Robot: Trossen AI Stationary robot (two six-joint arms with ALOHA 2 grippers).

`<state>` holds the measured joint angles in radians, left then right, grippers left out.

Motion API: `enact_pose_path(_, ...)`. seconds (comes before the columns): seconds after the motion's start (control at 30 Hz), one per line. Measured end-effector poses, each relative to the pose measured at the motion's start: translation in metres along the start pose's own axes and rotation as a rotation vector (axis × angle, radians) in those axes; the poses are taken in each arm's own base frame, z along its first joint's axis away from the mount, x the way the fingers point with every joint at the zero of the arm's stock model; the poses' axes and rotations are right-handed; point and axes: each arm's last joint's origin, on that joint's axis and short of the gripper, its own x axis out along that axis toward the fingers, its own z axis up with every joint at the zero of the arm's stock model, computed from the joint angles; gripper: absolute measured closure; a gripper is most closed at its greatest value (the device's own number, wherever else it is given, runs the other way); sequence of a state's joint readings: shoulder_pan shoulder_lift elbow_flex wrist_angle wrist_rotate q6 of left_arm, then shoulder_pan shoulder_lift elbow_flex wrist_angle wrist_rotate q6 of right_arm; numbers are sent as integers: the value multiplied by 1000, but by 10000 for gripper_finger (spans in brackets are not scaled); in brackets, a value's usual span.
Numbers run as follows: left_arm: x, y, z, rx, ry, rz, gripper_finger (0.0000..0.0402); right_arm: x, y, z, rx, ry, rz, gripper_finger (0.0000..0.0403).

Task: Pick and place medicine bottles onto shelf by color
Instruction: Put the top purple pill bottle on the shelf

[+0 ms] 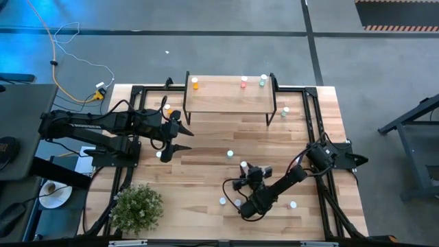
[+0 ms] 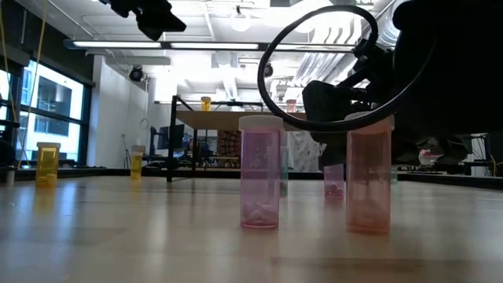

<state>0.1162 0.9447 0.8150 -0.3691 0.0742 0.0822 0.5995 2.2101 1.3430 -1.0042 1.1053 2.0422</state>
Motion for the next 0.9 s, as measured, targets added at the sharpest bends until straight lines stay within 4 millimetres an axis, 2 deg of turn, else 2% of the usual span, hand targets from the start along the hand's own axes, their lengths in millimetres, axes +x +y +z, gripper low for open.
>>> enact_pose_path(0.13,0,0,0,0,0,0,165,0,0,0,1,0,0,285)
enact_pose_path(0.33,0,0,0,0,0,0,165,0,0,0,1,0,1,302)
enact_pose_path(0.9,0,0,0,0,0,0,165,1,0,0,24,15,-10,301)
